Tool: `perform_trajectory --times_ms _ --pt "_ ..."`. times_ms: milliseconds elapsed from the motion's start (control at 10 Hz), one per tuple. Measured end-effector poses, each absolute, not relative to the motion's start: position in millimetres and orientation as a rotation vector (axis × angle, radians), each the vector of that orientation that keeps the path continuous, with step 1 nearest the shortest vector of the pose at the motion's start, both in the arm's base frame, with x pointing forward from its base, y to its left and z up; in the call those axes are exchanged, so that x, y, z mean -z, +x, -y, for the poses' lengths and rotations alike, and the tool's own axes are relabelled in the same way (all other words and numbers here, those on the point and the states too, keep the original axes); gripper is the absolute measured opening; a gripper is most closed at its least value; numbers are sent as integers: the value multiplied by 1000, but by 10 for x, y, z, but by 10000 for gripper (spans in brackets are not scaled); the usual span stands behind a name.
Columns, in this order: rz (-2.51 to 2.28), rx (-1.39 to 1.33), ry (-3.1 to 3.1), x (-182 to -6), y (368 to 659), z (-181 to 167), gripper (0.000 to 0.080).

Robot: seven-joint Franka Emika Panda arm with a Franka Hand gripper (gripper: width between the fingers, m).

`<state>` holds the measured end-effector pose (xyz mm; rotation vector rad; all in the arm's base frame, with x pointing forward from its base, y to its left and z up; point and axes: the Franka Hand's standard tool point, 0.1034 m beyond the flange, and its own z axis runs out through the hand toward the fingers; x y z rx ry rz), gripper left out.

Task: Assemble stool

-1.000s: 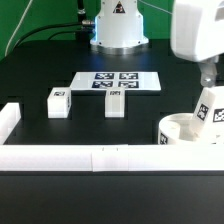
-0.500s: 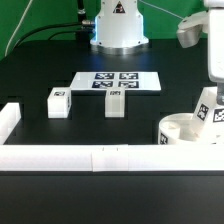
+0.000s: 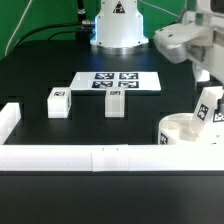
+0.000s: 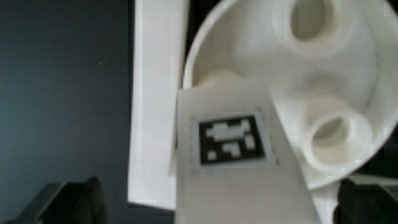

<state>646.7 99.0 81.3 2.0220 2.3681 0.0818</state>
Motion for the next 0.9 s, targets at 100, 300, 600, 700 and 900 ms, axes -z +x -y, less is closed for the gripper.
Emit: perform_trajectory --times_ms 100,300,600,700,900 --pt "-2336 -83 2061 -810 6466 -1000 649" --pt "-2298 -82 2106 -799 6460 -993 509" --pt "-2072 -85 2341 -790 6453 -998 338" --pt "-1986 -86 2416 -790 6453 -998 338" --pt "-1808 -97 2569 -775 6469 -973 338"
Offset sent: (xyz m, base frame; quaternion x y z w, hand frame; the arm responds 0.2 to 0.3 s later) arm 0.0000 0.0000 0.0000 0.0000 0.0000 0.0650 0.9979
